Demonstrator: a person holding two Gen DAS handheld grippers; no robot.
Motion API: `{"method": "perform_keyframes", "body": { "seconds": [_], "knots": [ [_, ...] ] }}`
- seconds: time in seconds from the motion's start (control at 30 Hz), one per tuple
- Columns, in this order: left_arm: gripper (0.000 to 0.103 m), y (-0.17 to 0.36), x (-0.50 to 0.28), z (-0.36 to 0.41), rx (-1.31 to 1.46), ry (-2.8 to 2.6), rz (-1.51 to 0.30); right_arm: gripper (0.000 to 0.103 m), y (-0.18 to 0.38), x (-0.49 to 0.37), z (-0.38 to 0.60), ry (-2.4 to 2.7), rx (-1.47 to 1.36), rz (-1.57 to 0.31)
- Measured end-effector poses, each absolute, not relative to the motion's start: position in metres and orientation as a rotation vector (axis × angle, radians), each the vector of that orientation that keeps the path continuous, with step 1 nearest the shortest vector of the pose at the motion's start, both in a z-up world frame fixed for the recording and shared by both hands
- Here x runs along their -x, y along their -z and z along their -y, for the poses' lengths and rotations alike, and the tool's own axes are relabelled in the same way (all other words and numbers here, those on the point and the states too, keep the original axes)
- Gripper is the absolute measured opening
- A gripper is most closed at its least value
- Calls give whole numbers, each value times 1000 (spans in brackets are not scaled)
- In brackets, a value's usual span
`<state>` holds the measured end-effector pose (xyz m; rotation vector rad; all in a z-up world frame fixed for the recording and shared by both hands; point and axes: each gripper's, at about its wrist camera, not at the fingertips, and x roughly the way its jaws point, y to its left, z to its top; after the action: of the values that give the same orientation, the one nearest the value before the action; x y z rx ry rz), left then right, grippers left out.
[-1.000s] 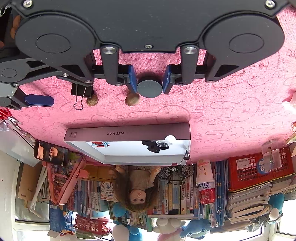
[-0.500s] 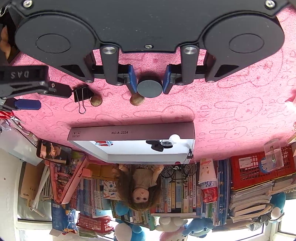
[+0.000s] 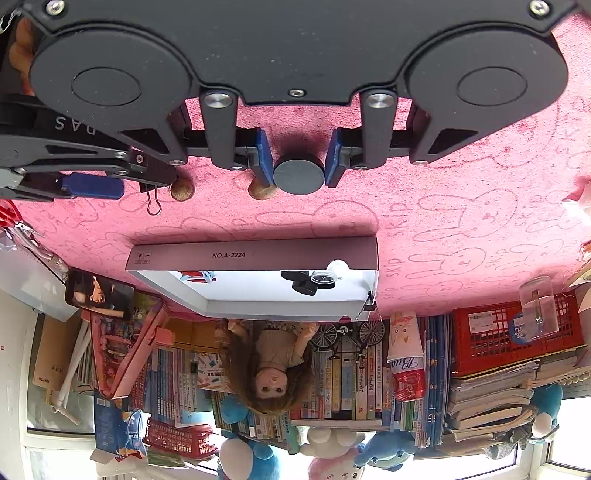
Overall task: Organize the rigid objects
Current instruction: 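Grasp a black disc with the left tool while the right grasps the black binder clip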
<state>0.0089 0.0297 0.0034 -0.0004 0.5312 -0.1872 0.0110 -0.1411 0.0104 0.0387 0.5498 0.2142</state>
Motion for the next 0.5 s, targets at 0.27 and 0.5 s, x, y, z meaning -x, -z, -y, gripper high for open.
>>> {"method": "perform_keyframes", "body": {
  "seconds": [0.27,0.5],
  "knots": [
    [29,-6,-13,-26,5,191,-523,44,-9,-8,133,-228,14,-544],
    [29,-11,-14,-24,9,196,-499,36,-12,-8,134,-240,24,-538]
  ]
}}
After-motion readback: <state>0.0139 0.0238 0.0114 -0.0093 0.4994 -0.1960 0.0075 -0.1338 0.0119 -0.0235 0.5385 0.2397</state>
